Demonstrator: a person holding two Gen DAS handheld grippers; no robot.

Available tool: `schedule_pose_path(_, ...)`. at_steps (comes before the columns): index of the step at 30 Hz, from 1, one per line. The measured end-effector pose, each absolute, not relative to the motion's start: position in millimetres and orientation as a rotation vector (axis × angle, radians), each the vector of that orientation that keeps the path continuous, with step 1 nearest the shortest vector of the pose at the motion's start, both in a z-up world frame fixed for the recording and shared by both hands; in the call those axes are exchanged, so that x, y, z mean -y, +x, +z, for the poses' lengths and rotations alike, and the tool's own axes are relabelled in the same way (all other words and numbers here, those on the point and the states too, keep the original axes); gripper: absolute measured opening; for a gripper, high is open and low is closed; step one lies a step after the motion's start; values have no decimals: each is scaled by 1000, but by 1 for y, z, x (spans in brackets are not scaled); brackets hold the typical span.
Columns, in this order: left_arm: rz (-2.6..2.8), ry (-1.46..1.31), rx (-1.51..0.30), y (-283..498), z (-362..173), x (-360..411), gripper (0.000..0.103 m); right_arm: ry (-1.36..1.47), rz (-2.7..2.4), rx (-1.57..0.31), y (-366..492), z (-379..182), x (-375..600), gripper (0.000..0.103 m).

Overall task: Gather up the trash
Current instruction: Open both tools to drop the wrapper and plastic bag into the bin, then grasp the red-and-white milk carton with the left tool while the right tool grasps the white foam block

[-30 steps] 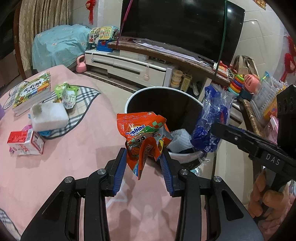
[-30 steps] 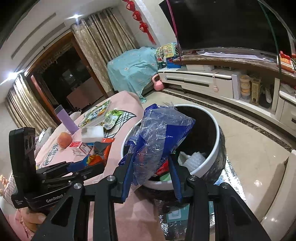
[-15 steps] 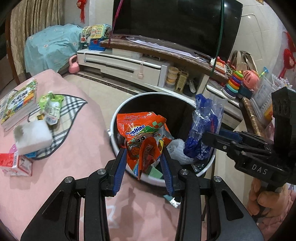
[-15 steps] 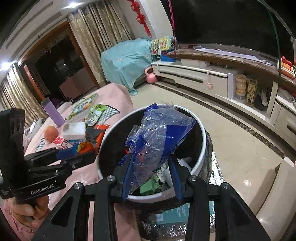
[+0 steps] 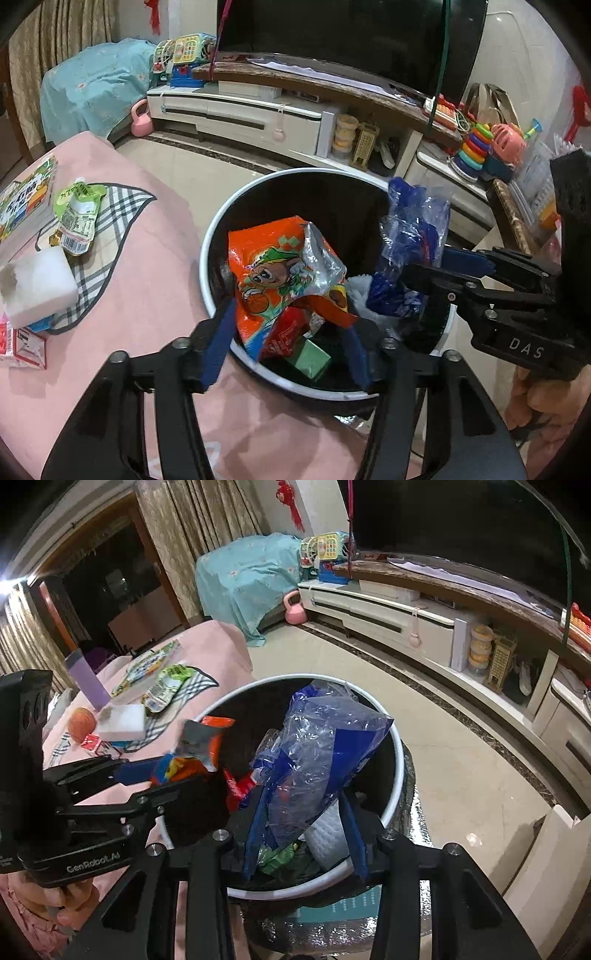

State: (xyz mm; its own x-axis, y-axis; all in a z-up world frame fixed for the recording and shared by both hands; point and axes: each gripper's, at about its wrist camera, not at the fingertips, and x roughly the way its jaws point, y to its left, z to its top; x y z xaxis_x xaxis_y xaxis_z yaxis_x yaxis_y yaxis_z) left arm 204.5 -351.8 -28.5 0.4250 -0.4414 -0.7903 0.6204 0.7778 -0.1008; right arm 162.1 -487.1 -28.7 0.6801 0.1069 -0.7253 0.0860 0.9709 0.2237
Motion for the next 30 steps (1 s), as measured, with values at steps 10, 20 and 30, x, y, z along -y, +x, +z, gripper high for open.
schedule_pose_path(10, -703, 135, -909, 202, -20, 334, 66, 281, 6, -824, 157, -26, 491, 60)
schedule_pose_path(20, -643, 68, -879, 185, -19, 288, 69, 317, 4, -747, 135, -13, 482, 70)
schedule_pose_path(30, -536, 1, -867, 163, -27, 219, 72, 394, 63, -662, 115, -14, 442, 78)
